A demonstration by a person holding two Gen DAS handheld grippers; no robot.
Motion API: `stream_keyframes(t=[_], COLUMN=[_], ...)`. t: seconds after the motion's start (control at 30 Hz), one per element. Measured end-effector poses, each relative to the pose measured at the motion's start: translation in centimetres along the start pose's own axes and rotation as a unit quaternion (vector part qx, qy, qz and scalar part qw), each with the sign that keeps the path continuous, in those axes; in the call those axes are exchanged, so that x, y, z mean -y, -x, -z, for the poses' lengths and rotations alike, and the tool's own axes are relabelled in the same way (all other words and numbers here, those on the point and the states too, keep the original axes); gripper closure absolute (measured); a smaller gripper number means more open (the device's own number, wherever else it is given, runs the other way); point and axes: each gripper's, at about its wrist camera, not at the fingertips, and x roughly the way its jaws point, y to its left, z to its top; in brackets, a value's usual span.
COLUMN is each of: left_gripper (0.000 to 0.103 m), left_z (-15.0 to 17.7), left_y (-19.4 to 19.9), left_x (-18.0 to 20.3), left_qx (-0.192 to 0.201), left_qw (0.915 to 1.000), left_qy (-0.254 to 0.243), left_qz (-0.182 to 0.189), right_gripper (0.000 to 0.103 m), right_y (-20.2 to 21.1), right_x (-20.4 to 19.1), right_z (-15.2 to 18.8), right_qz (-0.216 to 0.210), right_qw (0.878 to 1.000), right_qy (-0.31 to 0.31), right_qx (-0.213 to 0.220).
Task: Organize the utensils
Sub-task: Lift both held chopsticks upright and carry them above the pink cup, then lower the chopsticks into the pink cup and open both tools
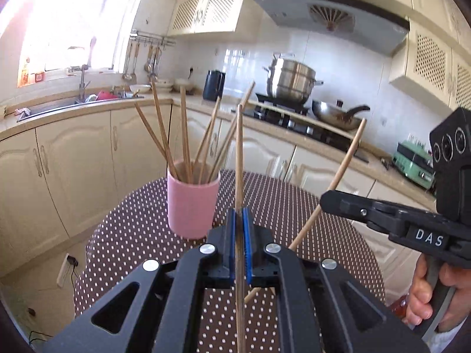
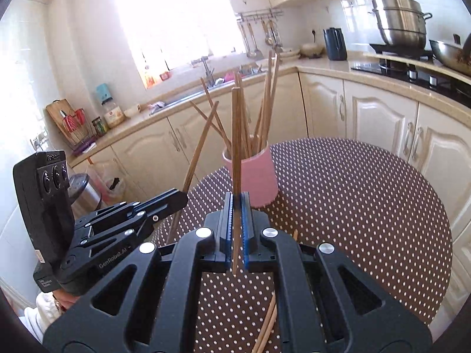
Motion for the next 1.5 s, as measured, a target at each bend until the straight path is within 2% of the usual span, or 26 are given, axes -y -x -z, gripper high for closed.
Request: stream_keyframes(t=[0.23, 0.43, 0.5, 0.6, 0.73, 0.8, 0.93, 1.1, 1.33, 1.5], left_gripper=[0.097, 0.097, 0.097, 0.097, 0.097, 0.097, 0.097, 0.097, 0.097, 0.097], left_z=[-3.3, -6.4, -7.4, -8.7, -10.2, -10.7, -11.1, -11.1, -9.8, -8.3], left_y=[-0.2, -0.8, -1.0, -1.3, -2.7, -3.8, -6.1, -8.6, -11.1, -11.4], left_x=[-1.6, -2.5, -2.7, -3.0, -3.7, -4.4, -5.7, -5.8, -6.5, -7.0], left_qx=[0.064, 0.120, 0.144, 0.198, 0.243, 0.256, 0.262, 0.265, 0.240, 0.233], left_qw=[0.9976, 0.9922, 0.9891, 0.9798, 0.9692, 0.9655, 0.9618, 0.9612, 0.9677, 0.9691], left_qy=[0.024, 0.032, 0.031, 0.031, 0.033, 0.045, 0.074, 0.064, 0.058, 0.055], left_qz=[0.008, 0.009, 0.007, -0.003, -0.024, -0.023, -0.023, -0.043, -0.052, -0.059], right_gripper=[0.097, 0.097, 0.097, 0.098, 0.098, 0.097, 0.097, 0.097, 0.097, 0.097], right_y=[-0.3, -1.5, -1.7, -1.9, -2.8, -3.4, -5.2, -6.9, -9.5, -11.1], right_x=[-0.5, -0.8, -0.9, -0.9, -1.0, -1.0, -0.6, -0.2, 0.1, 0.2], right_z=[-2.6, -5.3, -6.4, -8.1, -10.3, -11.1, -12.2, -12.7, -11.9, -10.4], right_qz=[-0.004, -0.002, -0.001, -0.001, -0.001, 0.001, 0.003, 0.007, 0.011, 0.010], right_qw=[0.999, 0.998, 0.998, 0.996, 0.994, 0.994, 0.993, 0.992, 0.994, 0.996], right_qy=[0.010, 0.024, 0.028, 0.033, 0.041, 0.045, 0.047, 0.055, 0.062, 0.062], right_qx=[0.031, 0.053, 0.064, 0.083, 0.097, 0.103, 0.105, 0.110, 0.091, 0.067])
